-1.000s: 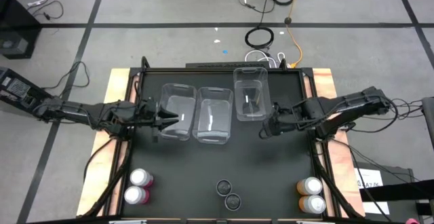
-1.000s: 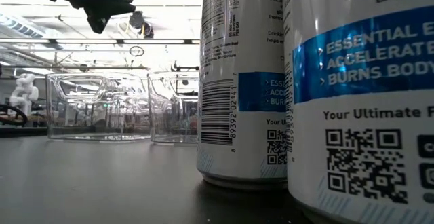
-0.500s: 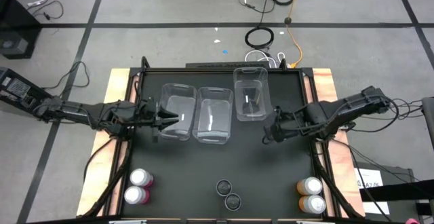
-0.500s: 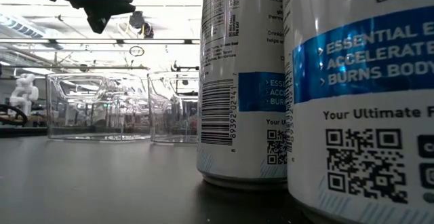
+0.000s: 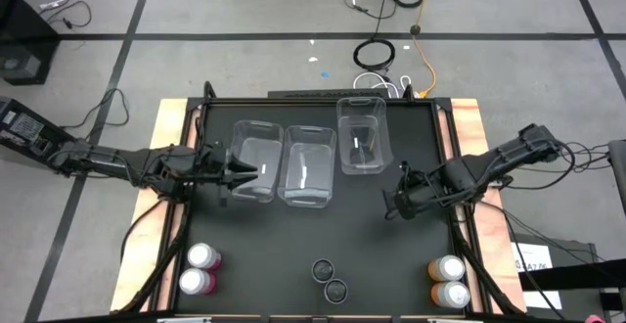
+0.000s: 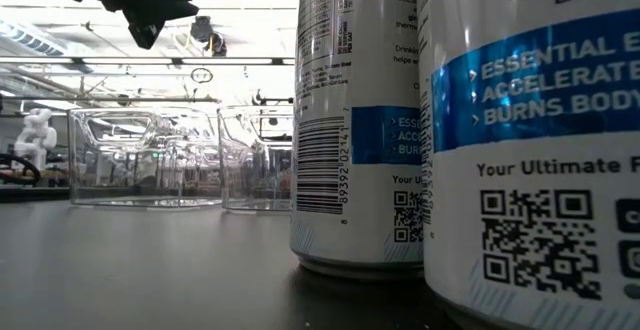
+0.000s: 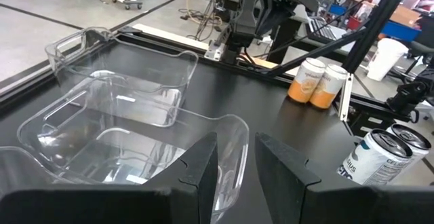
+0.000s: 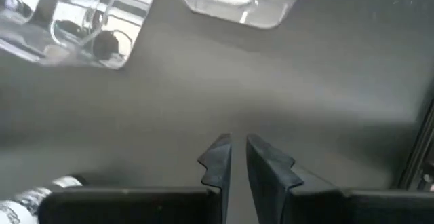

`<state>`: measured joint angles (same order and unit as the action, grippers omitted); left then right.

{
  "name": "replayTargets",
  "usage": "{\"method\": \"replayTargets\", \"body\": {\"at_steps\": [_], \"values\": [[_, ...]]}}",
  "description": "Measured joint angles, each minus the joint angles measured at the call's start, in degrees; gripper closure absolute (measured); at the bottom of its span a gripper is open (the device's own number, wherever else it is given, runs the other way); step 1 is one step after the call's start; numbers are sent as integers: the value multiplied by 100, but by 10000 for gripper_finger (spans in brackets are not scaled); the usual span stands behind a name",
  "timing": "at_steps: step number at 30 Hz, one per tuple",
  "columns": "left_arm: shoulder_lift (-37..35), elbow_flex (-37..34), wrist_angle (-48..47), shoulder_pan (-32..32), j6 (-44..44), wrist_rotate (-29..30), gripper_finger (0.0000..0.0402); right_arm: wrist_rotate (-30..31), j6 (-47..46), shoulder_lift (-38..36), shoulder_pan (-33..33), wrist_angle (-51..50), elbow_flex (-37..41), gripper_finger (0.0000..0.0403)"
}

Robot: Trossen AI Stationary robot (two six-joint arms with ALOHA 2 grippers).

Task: Sort soda cans
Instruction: Adjust the right transparent bin to align with the other transparent bins

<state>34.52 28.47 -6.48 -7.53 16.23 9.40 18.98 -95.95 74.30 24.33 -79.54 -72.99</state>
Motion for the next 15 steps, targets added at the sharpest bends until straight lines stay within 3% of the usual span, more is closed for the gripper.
{"method": "replayTargets", "body": {"at_steps": [8, 15], "values": [[0, 0, -1, 0, 1, -16, 293, 95, 390, 2, 227, 48, 298, 365], [0, 0, 1, 0, 4, -16, 293, 850, 178, 2, -40, 135, 764, 357]]}}
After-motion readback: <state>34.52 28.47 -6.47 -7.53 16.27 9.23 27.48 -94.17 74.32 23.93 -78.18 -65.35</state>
